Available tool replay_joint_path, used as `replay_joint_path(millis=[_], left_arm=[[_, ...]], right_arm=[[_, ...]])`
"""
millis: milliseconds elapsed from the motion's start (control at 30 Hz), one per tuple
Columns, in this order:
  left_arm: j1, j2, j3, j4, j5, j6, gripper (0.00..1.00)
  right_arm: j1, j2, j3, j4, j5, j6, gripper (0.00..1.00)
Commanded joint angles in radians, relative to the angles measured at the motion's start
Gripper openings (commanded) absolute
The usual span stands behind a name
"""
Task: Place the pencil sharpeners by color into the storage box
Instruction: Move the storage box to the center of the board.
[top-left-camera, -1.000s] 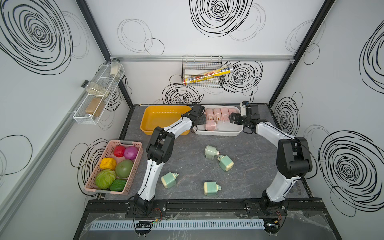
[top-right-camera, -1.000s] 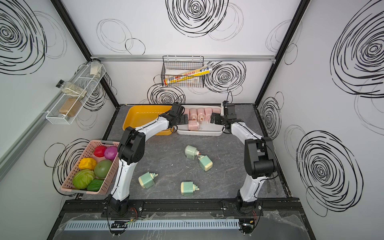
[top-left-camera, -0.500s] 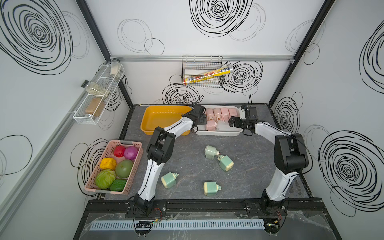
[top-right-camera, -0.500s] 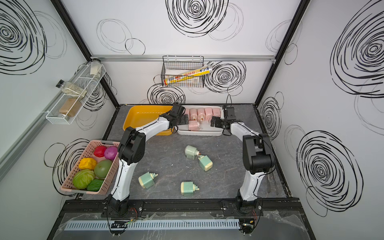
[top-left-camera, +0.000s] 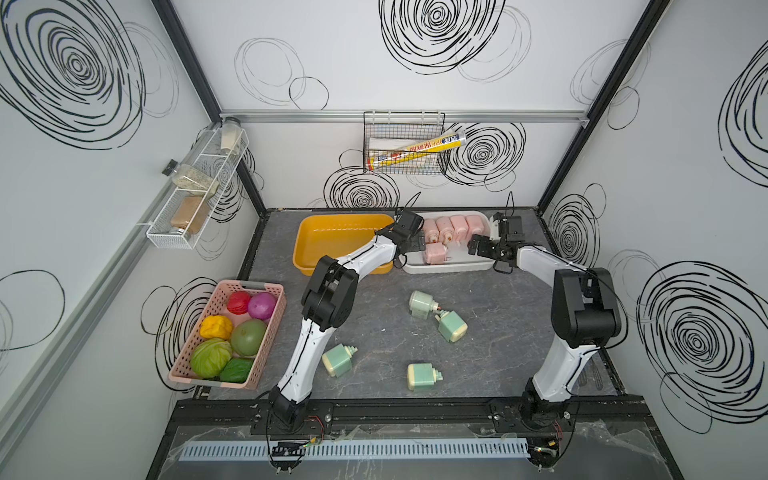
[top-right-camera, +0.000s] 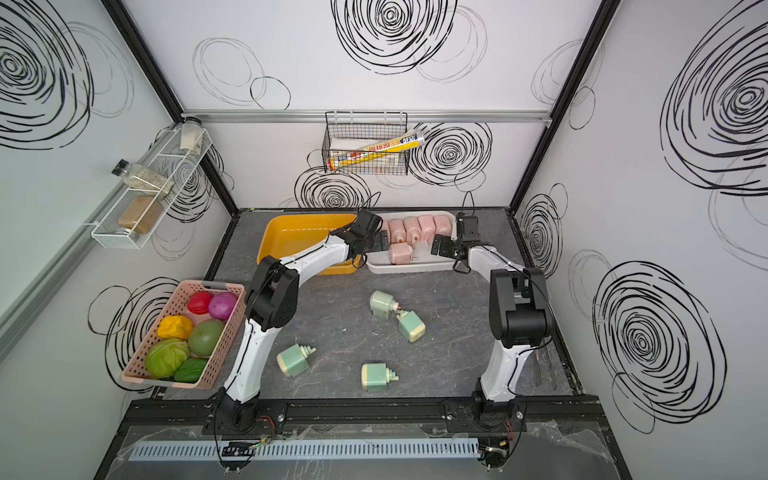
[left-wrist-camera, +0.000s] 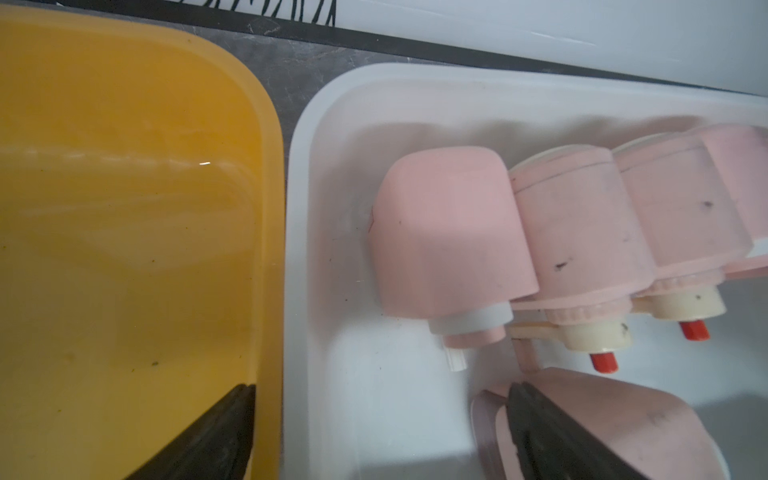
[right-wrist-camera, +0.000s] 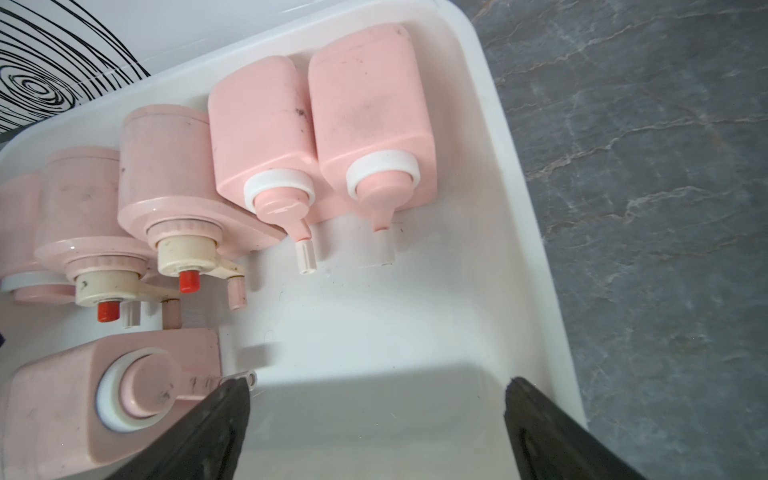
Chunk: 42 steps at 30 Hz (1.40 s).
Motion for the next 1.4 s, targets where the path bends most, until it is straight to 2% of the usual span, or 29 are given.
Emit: replay_joint_path(millis=[0, 400, 600, 800, 933, 1133, 1367], left_arm=[[-0.025, 0.025, 0.038, 0.0, 0.032, -0.034, 0.99], [-0.02, 0.018, 0.068, -0.043, -0.001, 0.01, 0.99], [-0.02, -0.055, 0.02, -0.024, 0.05, 0.056, 0.99], [-0.024, -0.208, -0.152, 0.048, 0.09, 0.077, 0.99], [-0.025, -0.354, -0.303, 0.101, 0.09, 0.115, 0.99], [-0.021, -0.582, -0.536, 0.138, 0.062, 0.15, 0.99], [0.07, -0.758, -0.763, 0.191, 0.173, 0.103, 0.99]], right_arm=[[-0.009, -0.043, -0.022, -0.02, 0.047, 0.002, 1.0], [-0.013, -0.105, -0.037, -0.018, -0.024, -0.008, 1.0], [0.012, -0.178, -0.056, -0.026, -0.019, -0.04, 1.0], [0.087, -0.273, -0.097, -0.034, -0.022, -0.072, 1.0], [0.188, -0.337, -0.128, -0.054, 0.012, -0.086, 1.0], [0.318, -0.415, -0.186, -0.106, -0.039, -0.097, 1.0], [0.462, -0.441, -0.231, -0.227, -0.105, -0.17, 1.0]])
